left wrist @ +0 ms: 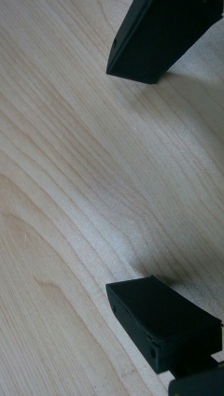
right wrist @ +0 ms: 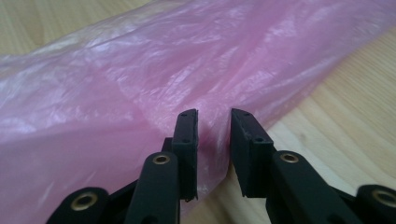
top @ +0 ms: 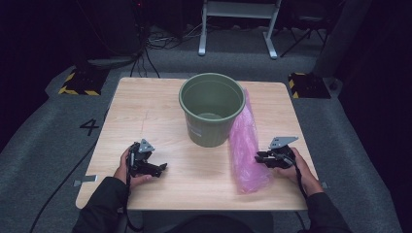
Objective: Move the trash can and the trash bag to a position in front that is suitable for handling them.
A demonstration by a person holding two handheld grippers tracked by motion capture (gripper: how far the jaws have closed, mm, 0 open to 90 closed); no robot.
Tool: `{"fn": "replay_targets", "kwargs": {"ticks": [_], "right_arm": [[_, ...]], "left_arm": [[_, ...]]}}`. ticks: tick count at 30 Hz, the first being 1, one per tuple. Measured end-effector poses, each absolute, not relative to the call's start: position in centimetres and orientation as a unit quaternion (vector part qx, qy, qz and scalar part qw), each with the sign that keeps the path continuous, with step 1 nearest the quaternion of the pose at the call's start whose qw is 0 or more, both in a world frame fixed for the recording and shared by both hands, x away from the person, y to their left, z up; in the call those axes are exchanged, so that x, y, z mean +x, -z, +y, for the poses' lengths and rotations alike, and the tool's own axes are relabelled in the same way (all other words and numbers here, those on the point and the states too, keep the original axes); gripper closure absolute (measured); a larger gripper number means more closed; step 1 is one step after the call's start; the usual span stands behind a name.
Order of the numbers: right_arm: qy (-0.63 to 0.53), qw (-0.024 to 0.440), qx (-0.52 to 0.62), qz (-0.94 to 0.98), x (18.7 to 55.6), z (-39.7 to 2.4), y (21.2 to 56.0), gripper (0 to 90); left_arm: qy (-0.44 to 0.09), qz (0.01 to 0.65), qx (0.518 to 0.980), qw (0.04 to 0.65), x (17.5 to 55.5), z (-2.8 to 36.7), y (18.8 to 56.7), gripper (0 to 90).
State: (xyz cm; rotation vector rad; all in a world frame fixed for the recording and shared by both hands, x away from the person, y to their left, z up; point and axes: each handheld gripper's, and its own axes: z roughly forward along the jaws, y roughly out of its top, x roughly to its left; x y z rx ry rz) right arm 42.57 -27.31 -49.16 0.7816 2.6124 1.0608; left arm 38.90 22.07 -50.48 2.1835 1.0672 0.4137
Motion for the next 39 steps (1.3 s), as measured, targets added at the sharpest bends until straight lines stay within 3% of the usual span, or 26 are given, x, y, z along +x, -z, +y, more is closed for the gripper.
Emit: {"fn": "replay_targets", "kwargs": {"ticks": [4, 7, 9, 17, 23, 30, 34, 35, 39], "right_arm": [[-0.363, 0.105, 0.249, 0.892, 41.7, -26.1, 49.2, 73.5], [-0.363, 0.105, 0.242, 0.894, 41.2, -25.3, 49.2, 72.5], [-0.362, 0.107, 0.239, 0.895, 41.1, -25.1, 49.2, 71.7], [-0.367, 0.098, 0.231, 0.896, 40.8, -24.0, 49.3, 70.5], [-0.368, 0.093, 0.215, 0.9, 40.2, -22.7, 49.3, 69.9], [-0.37, 0.091, 0.212, 0.9, 40.0, -22.2, 49.3, 68.5], [-0.373, 0.088, 0.21, 0.899, 40.0, -22.2, 49.4, 59.4], [-0.371, 0.09, 0.215, 0.899, 39.9, -22.1, 49.4, 51.7], [-0.374, 0.089, 0.223, 0.896, 39.9, -22.2, 49.5, 40.9]], "left_arm": [[-0.159, 0.407, 0.837, 0.329, 38.9, 21.9, 50.3, 4.2], [-0.15, 0.391, 0.839, 0.348, 38.5, 21.0, 50.0, 20.2], [-0.146, 0.382, 0.845, 0.345, 38.5, 20.3, 49.9, 15.7], [-0.12, 0.33, 0.861, 0.369, 38.0, 16.1, 48.7, 16.4], [-0.145, 0.305, 0.861, 0.38, 38.0, 13.0, 47.7, 21.0], [-0.114, 0.285, 0.862, 0.402, 38.3, 10.5, 47.3, 21.4], [-0.102, 0.263, 0.87, 0.405, 37.9, 8.7, 47.5, 21.4], [-0.096, 0.252, 0.875, 0.402, 37.6, 7.8, 47.7, 22.0], [-0.093, 0.238, 0.883, 0.393, 37.0, 6.1, 48.2, 22.0]]}}
